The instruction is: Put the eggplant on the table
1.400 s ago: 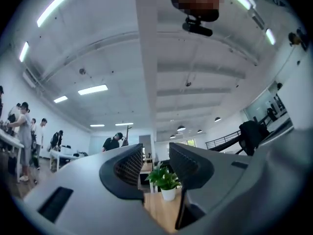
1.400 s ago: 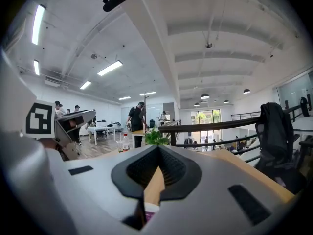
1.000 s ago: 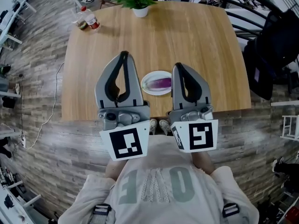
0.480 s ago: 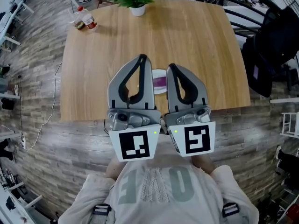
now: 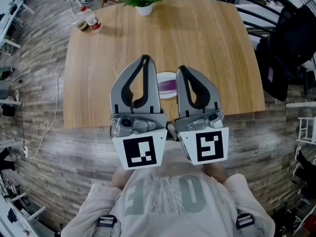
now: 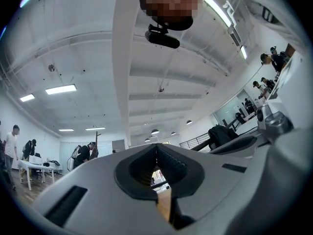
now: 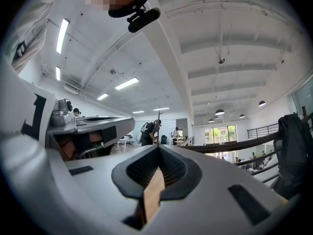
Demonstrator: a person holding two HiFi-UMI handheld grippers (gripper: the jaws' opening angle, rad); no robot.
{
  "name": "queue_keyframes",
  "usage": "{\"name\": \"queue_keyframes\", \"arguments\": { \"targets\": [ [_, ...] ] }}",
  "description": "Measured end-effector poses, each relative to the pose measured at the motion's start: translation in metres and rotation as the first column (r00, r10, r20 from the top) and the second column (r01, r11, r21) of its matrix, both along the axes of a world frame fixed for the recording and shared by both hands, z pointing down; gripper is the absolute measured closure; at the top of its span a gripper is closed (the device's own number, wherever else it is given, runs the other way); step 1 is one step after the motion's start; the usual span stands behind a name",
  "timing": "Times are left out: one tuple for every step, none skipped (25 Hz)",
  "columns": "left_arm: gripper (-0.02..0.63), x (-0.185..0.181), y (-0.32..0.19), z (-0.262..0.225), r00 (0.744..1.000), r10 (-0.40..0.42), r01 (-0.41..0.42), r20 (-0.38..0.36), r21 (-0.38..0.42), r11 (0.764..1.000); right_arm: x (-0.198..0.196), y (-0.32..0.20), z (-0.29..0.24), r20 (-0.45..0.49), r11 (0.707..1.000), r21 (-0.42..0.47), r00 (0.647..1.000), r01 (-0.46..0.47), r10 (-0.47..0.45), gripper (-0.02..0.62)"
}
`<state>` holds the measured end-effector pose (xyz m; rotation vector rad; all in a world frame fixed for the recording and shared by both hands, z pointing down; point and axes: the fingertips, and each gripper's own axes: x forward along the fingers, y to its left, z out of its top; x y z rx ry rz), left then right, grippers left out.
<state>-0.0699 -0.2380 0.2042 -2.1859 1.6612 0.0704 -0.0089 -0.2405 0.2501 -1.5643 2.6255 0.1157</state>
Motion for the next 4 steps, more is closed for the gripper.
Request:
{"name": "queue_keyframes", "arguments": {
  "targets": [
    [0.597,0.001,-0.0005,0.0004,1.0,0.002,-0.002,0.001,-0.001,1.0,0.001,-0.0006,0.0005,0.003,1.0,-0.002,1.0,0.002,-0.002,0.577],
    [0.597,0.0021,-0.0012,0.0008,1.0,0.004,-0.004,0.002,-0.003,1.0,0.002,-0.0013,0.0012,0.003,1.0,-0.004,1.0,0.003,-0.003,0.577],
    [0.597,0.0033,-0.0021,0.0012,1.0,0.006,-0.006,0.003,-0.004,1.0,0.0031,-0.0023,0.0022,0.001,1.0,-0.005,1.0,0.005,-0.005,0.577],
    [0.597,0.0044,-0.003,0.0017,1.0,0.008,-0.008,0.004,-0.005,1.0,0.0041,-0.0033,0.0031,-0.002,1.0,-0.006,1.0,0.006,-0.006,0.577]
  ]
}}
